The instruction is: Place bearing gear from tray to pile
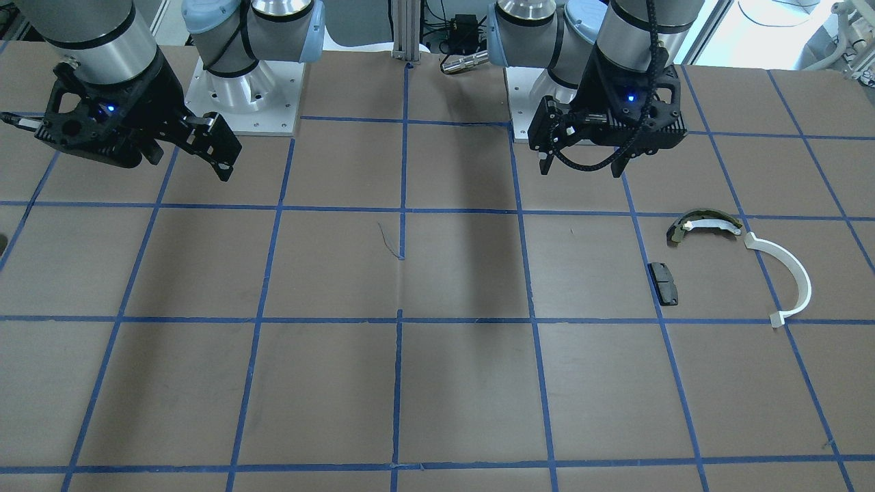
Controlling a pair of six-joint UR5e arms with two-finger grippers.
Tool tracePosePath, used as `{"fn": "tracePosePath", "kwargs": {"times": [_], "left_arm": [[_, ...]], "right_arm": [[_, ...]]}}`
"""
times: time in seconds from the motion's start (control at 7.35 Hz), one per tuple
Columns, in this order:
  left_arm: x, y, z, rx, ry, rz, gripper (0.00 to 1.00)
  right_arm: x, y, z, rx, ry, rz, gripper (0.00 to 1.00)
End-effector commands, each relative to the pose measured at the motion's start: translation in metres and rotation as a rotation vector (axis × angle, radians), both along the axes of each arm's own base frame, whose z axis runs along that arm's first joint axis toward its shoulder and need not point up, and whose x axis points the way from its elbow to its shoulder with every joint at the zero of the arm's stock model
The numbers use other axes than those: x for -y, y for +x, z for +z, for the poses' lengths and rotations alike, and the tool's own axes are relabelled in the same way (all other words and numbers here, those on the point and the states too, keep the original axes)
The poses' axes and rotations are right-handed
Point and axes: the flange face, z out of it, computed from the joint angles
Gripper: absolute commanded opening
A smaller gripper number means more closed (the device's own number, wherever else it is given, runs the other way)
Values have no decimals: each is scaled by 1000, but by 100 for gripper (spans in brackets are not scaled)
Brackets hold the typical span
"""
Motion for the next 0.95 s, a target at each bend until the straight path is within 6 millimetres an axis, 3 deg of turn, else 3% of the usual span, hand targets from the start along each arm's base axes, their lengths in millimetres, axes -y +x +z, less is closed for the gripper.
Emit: {"fn": "tracePosePath", "kwargs": {"times": [0.0, 0.82], "left_arm": [[0, 0, 0, 0, -1, 0, 100], [1, 0, 1, -3, -7, 0, 100]], "right_arm": [[-1, 1, 1, 1, -2, 2, 100], [2, 1, 1, 1, -13, -13, 100]]}}
